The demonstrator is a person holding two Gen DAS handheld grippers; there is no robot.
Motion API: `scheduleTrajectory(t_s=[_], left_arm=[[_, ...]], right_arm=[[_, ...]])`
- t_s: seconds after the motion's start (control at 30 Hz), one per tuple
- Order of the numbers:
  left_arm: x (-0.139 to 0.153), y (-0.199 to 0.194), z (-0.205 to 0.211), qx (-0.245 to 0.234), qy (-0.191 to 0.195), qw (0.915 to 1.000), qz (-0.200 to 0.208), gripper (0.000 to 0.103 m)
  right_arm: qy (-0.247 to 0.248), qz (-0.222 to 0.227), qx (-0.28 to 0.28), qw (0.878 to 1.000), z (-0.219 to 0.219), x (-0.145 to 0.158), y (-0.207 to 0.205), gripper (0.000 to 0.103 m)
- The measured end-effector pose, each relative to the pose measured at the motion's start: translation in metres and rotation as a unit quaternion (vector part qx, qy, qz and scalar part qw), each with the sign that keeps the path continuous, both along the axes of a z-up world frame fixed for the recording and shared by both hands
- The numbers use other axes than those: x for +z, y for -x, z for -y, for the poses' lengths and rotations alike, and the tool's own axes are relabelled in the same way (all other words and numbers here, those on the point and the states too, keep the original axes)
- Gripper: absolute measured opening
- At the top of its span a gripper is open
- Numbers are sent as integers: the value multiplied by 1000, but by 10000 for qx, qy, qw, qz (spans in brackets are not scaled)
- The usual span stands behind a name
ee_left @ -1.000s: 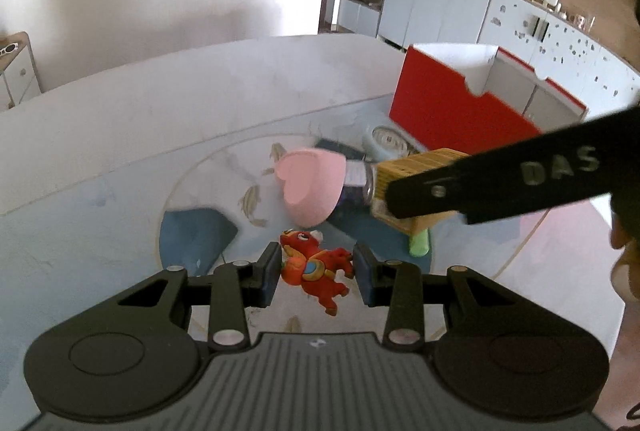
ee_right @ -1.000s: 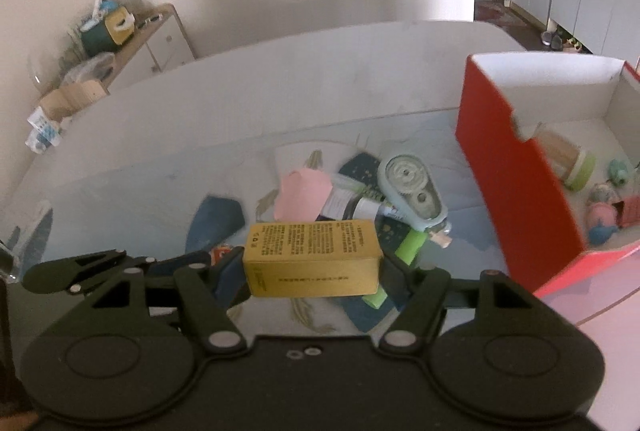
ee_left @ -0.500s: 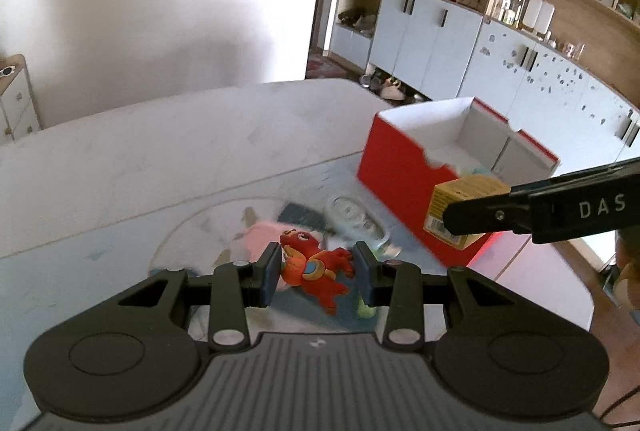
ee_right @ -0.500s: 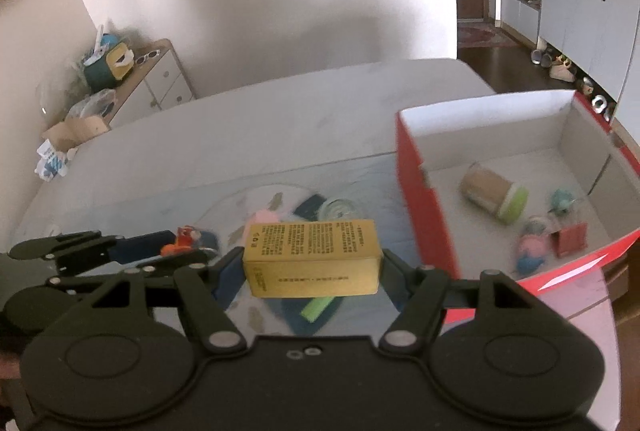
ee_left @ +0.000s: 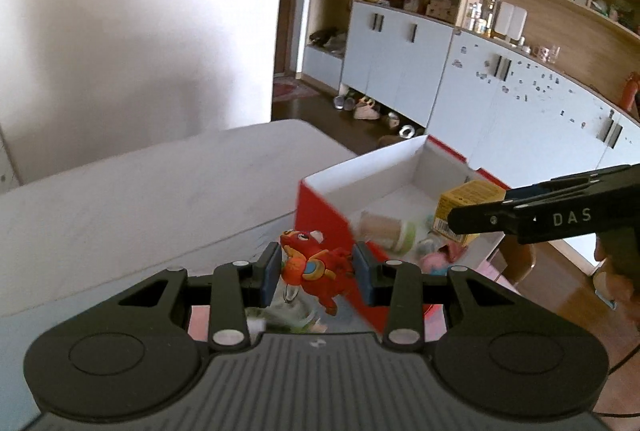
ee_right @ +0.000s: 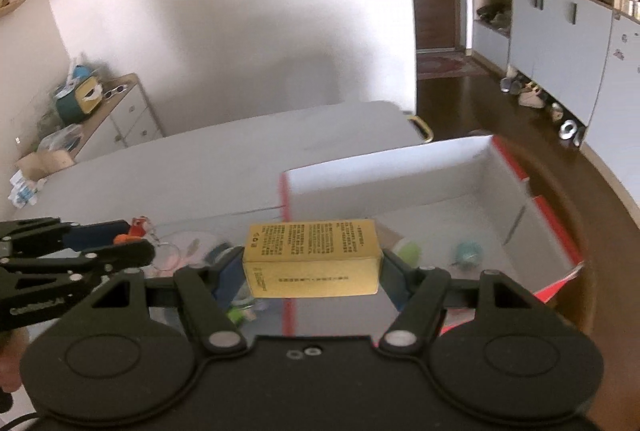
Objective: Organize rigid objects
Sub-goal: 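Carry the orange keychain and yellow box over the red box with both tools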
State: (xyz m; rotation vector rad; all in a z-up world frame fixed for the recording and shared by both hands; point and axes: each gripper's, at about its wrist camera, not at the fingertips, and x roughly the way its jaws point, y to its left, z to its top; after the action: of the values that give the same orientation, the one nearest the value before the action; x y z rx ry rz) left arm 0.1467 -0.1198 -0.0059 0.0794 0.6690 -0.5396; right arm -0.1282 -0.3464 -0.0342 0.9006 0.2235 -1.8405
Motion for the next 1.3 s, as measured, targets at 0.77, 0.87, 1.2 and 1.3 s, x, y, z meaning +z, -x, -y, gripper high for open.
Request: scheduleTrajectory(t_s=[0.77, 0.87, 1.2, 1.3], left_arm=[[-35, -52, 171, -544, -581, 9964, -289, 38], [-50, -58, 187, -539, -760, 9948, -404, 38], [-87, -83, 215, -370, -1155, 9872, -1037, 38], [-95, -91, 223, -348, -1237, 9838, -1248, 38]], right_arm=[[-465, -80, -353, 9983, 0, -49, 127, 70], [-530, -56, -283, 9982, 11, -56, 132, 70], [-1083, 145, 92, 9940, 62, -95, 144, 70], [-1292, 162, 164, 9914, 73, -102, 145, 70]])
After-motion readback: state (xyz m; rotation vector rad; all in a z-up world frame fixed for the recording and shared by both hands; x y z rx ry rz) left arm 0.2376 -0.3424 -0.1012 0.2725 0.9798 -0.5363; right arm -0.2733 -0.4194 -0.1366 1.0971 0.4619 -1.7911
